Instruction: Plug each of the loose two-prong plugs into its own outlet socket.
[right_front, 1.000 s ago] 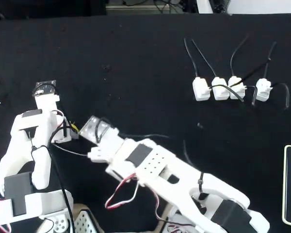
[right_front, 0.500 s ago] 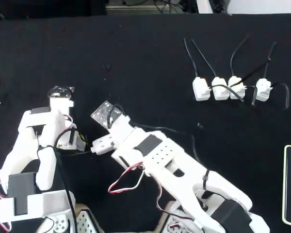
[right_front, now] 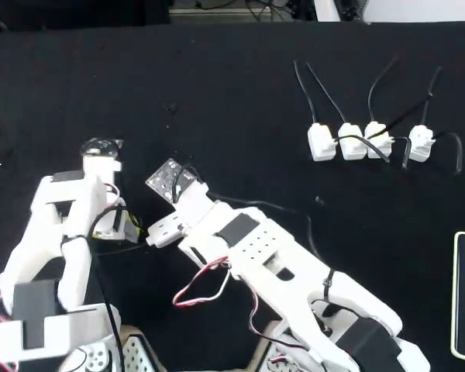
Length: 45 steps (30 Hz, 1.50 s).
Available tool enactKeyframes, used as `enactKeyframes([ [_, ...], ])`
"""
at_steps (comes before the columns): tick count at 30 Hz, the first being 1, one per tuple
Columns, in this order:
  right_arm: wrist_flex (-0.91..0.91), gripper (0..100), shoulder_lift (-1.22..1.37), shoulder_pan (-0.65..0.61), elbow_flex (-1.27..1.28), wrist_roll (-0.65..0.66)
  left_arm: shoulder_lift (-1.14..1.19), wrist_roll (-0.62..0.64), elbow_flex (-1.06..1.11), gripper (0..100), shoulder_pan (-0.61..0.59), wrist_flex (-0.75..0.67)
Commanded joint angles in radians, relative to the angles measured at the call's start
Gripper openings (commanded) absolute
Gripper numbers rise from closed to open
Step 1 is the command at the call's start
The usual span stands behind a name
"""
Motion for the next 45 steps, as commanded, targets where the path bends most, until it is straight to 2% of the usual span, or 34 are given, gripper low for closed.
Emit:
enactKeyframes([
  [1, 0.052, 1.0, -0.067, 0.014, -0.071, 0.011, -0.184, 0.035, 0.038, 26, -0.012, 0.002],
  [10, -0.068, 1.0, -0.154, 0.011, 0.001, 0.002, -0.651, 0.121, 0.328, 26, 0.059, -0.18],
  [14, -0.199, 1.0, -0.188, 0.005, 0.07, -0.049, -0.783, 0.144, 0.389, 26, 0.077, -0.193],
  [19, -0.341, 1.0, -0.213, -0.084, 0.16, -0.044, -0.865, 0.163, 0.43, 26, 0.077, -0.193],
  [41, -0.399, 1.0, -0.208, -0.118, 0.188, -0.043, -1.3, 0.16, 0.621, 26, 0.105, -0.187],
  [45, -0.399, 1.0, -0.209, -0.15, 0.188, -0.043, -1.346, 0.157, 0.651, 26, 0.163, -0.187],
])
